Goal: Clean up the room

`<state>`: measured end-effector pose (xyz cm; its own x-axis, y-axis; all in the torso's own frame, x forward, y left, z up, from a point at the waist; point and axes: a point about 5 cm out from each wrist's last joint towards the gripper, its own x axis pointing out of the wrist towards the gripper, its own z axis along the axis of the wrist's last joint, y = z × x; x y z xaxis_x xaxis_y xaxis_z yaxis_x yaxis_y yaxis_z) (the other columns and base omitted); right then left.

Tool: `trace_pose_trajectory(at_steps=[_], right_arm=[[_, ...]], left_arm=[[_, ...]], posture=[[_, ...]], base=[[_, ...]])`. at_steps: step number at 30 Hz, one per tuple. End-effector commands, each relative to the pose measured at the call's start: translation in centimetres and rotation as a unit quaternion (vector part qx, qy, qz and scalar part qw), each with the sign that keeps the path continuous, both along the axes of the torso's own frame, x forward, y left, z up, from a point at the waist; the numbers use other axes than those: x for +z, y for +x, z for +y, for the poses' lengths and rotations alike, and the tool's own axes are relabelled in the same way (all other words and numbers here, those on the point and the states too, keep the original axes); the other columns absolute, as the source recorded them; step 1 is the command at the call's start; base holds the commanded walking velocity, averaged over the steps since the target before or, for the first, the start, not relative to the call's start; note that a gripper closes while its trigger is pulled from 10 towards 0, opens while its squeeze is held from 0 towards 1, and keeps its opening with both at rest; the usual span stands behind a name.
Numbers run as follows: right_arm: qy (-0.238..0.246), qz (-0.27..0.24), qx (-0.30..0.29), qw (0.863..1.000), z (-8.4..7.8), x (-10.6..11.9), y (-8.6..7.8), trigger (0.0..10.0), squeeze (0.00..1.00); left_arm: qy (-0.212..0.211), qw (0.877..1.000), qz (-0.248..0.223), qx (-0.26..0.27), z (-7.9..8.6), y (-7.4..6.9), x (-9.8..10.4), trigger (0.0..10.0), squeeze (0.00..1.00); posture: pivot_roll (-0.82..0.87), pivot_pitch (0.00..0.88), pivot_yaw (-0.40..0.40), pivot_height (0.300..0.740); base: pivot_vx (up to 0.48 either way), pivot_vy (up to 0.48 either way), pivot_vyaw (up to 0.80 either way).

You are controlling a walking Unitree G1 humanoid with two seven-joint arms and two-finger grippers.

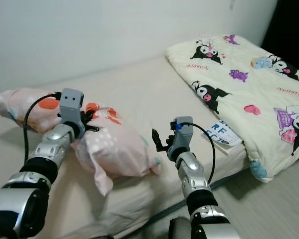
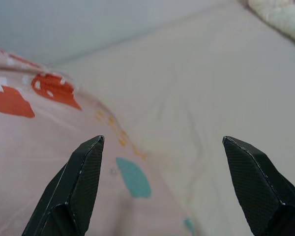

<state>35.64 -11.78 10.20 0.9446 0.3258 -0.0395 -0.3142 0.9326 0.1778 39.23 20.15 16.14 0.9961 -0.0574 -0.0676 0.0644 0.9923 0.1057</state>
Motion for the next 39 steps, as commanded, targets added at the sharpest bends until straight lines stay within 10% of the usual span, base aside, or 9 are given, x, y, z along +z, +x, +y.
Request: trace_pose_trajectory(at_steps=[1, 17, 39], right_arm=[[0.009, 0.005, -0.001, 1.0, 0.0, -0.4, -0.2, 10.0, 0.0], [0.01, -0.002, 0.002, 1.0, 0.0, -0.3, -0.2, 10.0, 0.0], [0.012, -0.048, 0.024, 0.998, -0.1, 0.4, -0.7, 10.0, 0.0]], left_arm=[[-0.006, 1.0, -0.005, 0.016, 0.4, 0.1, 0.3, 10.0, 0.0], [-0.012, 1.0, 0.017, 0.015, -0.4, -0.2, -1.0, 10.0, 0.0], [0.119, 0.985, -0.019, 0.123, 6.6, -0.3, 3.5, 10.0, 0.0]], posture=[[-0.15, 0.059, 0.037, 0.705], [-0.15, 0.049, 0.027, 0.74], [-0.16, 0.047, 0.028, 0.74]], base=[[0.0, 0.0, 0.0], [0.0, 0.02, 0.0], [-0.276, 0.396, 0.14]])
